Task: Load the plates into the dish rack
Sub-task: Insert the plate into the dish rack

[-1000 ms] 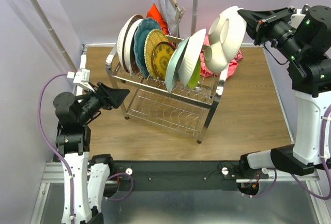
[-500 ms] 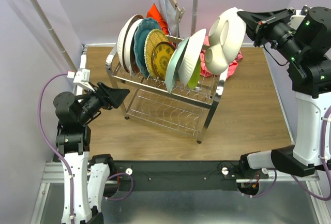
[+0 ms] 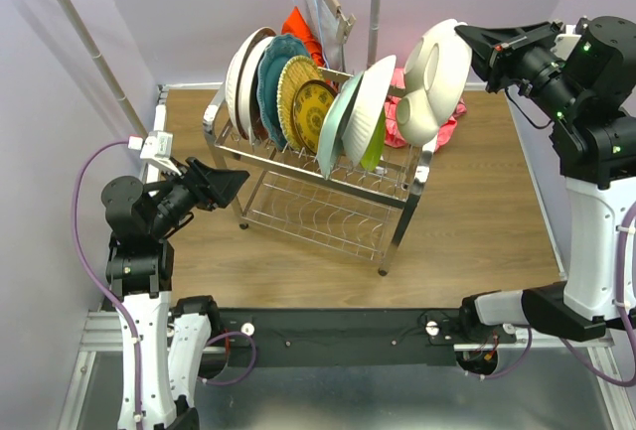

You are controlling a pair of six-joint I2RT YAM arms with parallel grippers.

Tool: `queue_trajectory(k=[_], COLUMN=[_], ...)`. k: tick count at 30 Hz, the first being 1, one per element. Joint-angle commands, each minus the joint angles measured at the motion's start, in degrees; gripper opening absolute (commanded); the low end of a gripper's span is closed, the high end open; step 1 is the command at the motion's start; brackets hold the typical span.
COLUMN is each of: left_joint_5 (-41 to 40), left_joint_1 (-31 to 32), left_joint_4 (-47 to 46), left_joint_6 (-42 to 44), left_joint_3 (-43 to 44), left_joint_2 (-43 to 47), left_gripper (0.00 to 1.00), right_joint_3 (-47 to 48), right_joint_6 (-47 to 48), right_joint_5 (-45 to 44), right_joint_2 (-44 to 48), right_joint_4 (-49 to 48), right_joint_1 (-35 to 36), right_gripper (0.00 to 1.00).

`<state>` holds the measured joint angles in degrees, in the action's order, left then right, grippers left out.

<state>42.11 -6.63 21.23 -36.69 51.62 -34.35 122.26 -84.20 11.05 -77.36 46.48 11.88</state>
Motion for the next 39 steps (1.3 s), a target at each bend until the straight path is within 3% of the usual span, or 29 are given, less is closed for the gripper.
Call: queue_trajectory(k=[1,39], left_joint_5=[0.6,0.8], left_joint_1=[0.3,0.1], left_joint_4=[1.0,0.1], left_joint_6=[1.0,1.3], left_joint_3=[1.3,0.7], left_joint_2=[0.4,-1.2], left_gripper=[0.71,0.70], right_joint_3=[4.5,1.1], right_joint_6=[-4.9,-3.4], right_joint_5=[2.0,0.4], right_joint_2=[1.4,0.6], right_joint_4=[-12.0,-10.2], right_joint_1=[-0.1,0.0], right_gripper=[0.01,0.01])
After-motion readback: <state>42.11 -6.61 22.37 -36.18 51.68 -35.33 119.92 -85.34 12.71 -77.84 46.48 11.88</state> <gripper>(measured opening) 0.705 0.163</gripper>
